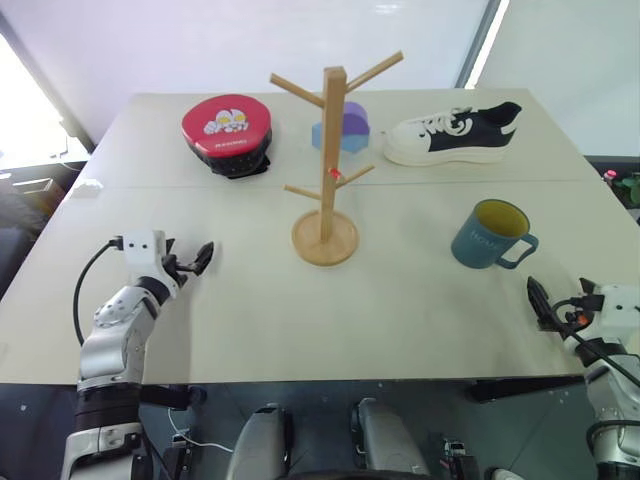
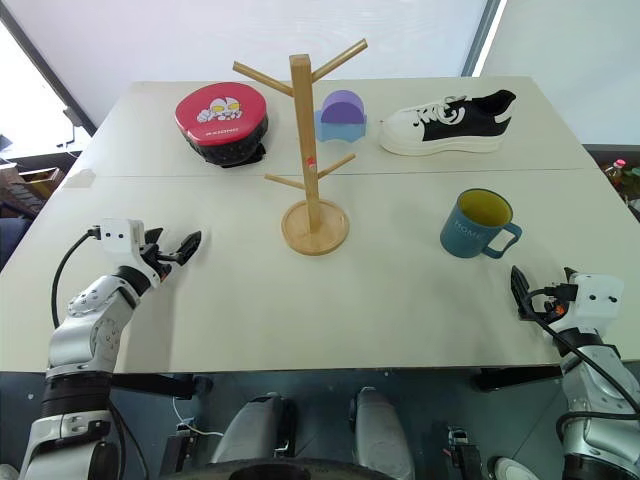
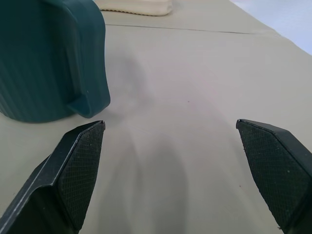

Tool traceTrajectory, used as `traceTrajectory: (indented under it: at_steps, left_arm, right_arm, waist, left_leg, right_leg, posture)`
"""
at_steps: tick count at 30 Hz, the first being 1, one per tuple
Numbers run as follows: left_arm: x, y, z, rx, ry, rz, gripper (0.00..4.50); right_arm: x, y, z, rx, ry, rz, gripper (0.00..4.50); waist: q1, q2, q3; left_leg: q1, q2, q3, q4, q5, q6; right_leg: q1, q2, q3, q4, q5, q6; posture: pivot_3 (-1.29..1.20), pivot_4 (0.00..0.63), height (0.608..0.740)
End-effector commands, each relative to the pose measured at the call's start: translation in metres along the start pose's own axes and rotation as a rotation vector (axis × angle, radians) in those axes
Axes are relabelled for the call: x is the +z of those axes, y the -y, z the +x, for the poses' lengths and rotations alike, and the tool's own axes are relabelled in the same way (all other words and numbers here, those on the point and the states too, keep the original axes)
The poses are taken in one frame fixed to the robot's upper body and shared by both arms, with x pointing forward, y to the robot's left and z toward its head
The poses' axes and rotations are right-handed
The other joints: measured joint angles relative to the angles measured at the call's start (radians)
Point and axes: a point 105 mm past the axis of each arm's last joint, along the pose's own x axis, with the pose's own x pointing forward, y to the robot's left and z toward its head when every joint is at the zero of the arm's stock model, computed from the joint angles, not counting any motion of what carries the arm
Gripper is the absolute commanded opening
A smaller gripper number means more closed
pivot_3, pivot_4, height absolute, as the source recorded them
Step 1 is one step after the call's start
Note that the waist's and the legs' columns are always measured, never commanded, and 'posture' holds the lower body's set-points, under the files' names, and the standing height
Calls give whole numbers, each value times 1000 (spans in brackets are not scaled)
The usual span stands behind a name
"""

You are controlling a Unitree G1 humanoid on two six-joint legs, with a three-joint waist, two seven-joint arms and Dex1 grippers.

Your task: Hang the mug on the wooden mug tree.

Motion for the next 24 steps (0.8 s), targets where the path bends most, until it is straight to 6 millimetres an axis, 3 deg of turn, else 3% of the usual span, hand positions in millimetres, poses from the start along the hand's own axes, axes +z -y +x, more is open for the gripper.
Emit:
traceTrajectory:
  at_steps: [1,8,12,19,24]
  left_arm:
    - [15,4,1,-16,40,27,4500]
    - [16,6,1,-35,42,36,4500]
    - [21,23,0,-130,73,71,4500]
    - [23,104,-26,-590,51,109,4500]
    - [20,165,-56,-968,15,157,4500]
  right_arm:
    - [12,7,0,-21,48,-18,4471]
    - [12,7,-1,-26,57,-24,4471]
    - [11,8,-4,-25,57,-25,4471]
    - [12,-5,-8,72,45,-65,4471]
    - [8,-35,-19,225,17,-105,4471]
  waist:
    - [0,0,0]
    - [0,0,0]
    - [0,0,0]
    - [0,0,0]
    - [0,1,0]
  left_leg:
    - [0,0,0,0,0,0]
    - [0,0,0,0,0,0]
    - [0,0,0,0,0,0]
    - [-1,0,0,0,0,0]
    - [0,1,0,-1,0,0]
  right_leg:
    - [0,0,0,0,0,0]
    - [0,0,0,0,0,0]
    - [0,0,0,0,0,-1]
    - [0,-1,1,-1,-1,-2]
    - [0,-1,1,-1,-1,-3]
  posture:
    - [0,150,735]
    - [0,150,735]
    - [0,150,735]
    - [0,150,735]
    - [0,150,735]
